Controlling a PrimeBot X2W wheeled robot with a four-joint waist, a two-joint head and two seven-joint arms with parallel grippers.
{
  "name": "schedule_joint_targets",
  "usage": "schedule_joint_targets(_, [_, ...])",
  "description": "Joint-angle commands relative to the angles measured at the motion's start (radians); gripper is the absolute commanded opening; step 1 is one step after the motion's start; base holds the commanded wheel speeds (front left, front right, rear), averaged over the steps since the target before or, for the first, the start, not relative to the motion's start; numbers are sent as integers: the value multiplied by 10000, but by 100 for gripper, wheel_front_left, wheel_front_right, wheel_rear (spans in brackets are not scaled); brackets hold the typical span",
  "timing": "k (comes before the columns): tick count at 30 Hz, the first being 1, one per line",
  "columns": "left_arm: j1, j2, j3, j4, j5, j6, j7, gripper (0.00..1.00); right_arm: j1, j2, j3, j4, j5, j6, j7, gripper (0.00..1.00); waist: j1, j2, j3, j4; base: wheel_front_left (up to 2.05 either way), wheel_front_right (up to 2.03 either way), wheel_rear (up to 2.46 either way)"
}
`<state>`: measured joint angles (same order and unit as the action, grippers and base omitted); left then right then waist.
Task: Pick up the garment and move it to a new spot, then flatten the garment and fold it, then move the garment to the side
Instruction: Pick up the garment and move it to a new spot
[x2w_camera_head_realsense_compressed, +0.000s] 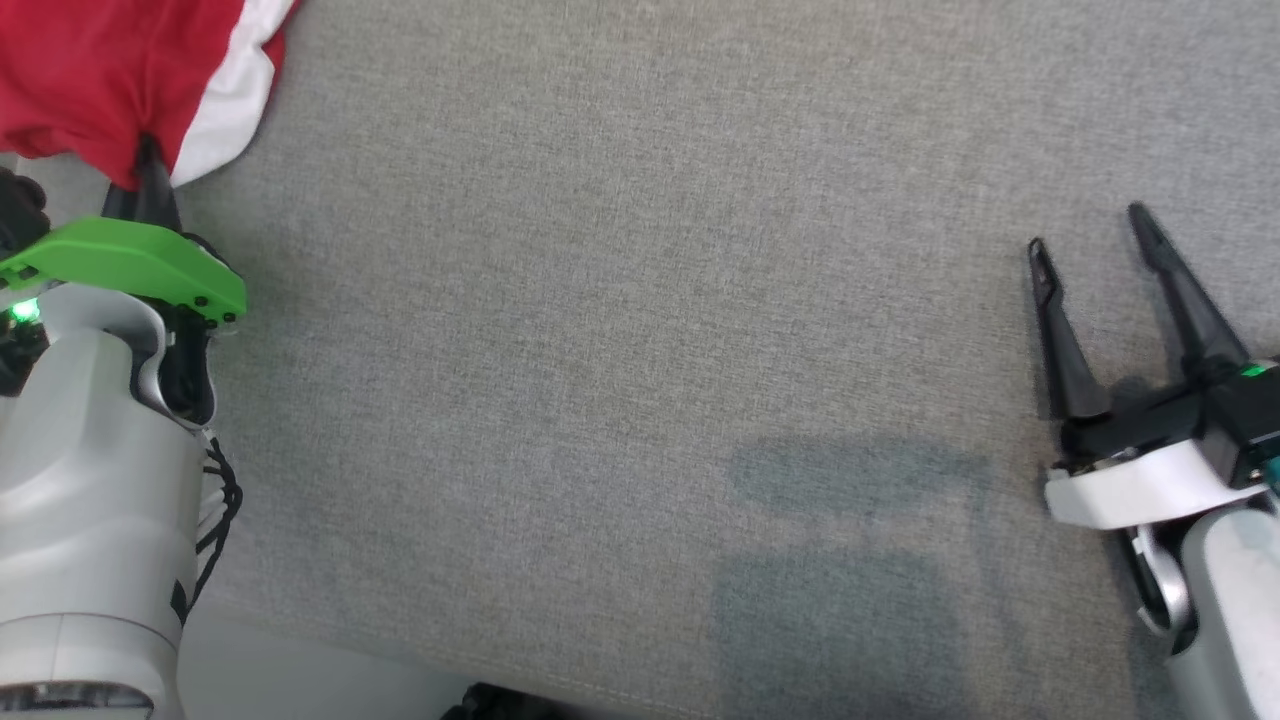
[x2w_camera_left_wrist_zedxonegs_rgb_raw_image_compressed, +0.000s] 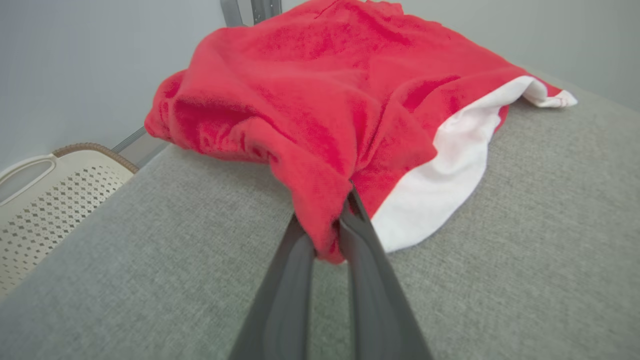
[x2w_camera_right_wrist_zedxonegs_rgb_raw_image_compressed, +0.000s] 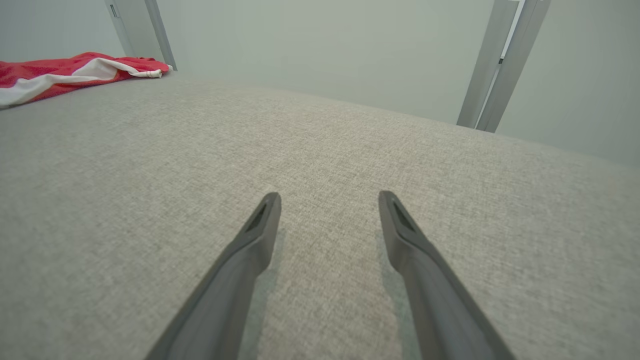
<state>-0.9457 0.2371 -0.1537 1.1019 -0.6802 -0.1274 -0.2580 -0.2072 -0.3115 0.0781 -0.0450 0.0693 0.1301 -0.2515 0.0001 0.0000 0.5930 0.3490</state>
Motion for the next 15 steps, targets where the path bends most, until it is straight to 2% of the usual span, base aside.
schedule_joint_targets(1, [369, 37, -158, -408, 97, -44, -75, 0, 619, 352, 258, 604, 134, 9, 10, 100, -1, 0, -1337, -601, 0, 0, 0])
schedule_joint_targets(4, [967, 107, -560, -1396, 397, -42, -68, 0, 755, 837, 357, 968, 206, 6, -96, 100, -1, 0, -2176, -992, 0, 0, 0])
schedule_joint_targets(9, [2211, -172, -1215, -3510, 601, 6, 240, 0, 1089, 1515, 329, 1016, 325, 2, -134, 100, -1, 0, -3506, -1749, 0, 0, 0])
schedule_joint_targets(12, [3245, -336, -1517, -5111, 583, 310, 835, 0, 1476, 1815, 253, 1033, 388, 2, -135, 100, -1, 0, -4216, -2223, 0, 0, 0])
schedule_joint_targets(15, [4307, -453, -1747, -6787, 575, 830, 1421, 0, 1789, 1975, 214, 1046, 425, 2, -137, 100, -1, 0, -4763, -2637, 0, 0, 0])
